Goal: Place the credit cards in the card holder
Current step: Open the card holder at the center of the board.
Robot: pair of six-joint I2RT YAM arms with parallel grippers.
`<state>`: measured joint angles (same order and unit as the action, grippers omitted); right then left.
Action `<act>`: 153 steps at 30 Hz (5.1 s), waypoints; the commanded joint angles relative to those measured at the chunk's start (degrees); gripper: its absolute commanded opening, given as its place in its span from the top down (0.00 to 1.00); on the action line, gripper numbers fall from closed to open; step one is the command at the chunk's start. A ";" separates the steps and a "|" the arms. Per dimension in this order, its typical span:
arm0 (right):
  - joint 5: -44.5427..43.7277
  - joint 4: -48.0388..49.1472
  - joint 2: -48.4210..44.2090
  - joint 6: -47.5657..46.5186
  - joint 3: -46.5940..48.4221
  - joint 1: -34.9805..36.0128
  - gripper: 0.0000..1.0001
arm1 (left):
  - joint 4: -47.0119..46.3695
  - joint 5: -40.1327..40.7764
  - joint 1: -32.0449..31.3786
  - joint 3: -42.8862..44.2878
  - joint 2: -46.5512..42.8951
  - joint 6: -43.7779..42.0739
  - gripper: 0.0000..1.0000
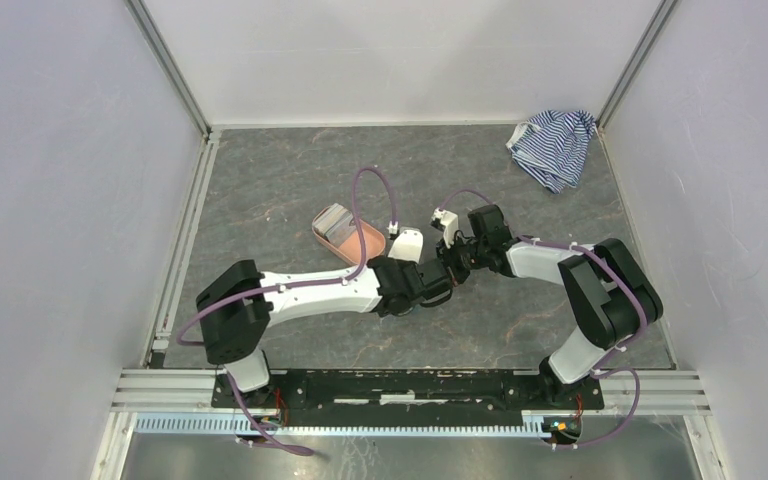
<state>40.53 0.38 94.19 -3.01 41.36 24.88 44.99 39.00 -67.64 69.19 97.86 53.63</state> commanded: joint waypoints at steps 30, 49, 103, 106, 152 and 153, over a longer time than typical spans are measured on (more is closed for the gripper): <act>3.58 -2.74 -5.34 -10.06 -0.03 -0.82 0.91 | -15.95 -7.25 4.68 -25.80 -22.95 5.77 0.52; 3.52 -2.61 -7.40 -10.35 0.05 -0.80 0.77 | -41.12 -24.82 3.83 -22.35 -32.53 -5.69 0.30; -1.48 -4.14 -2.34 -9.72 1.09 -0.87 1.00 | -28.06 -9.00 4.57 -18.04 -11.65 -2.48 0.23; -1.43 -4.13 -2.26 -9.81 1.09 -0.82 1.00 | -28.04 -9.57 5.13 -18.23 -11.72 -3.07 0.23; -1.51 -5.02 -1.39 -10.35 1.79 -0.79 1.00 | -21.84 -13.82 9.30 -12.26 -2.11 -7.17 0.27; -1.38 -5.02 -1.42 -10.31 1.79 -0.83 1.00 | -21.80 -13.77 9.20 -12.16 -1.81 -7.22 0.27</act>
<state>38.92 -5.32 92.73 -12.34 41.23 24.21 23.46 24.84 -58.15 54.70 94.37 49.47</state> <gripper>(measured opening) 0.006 0.731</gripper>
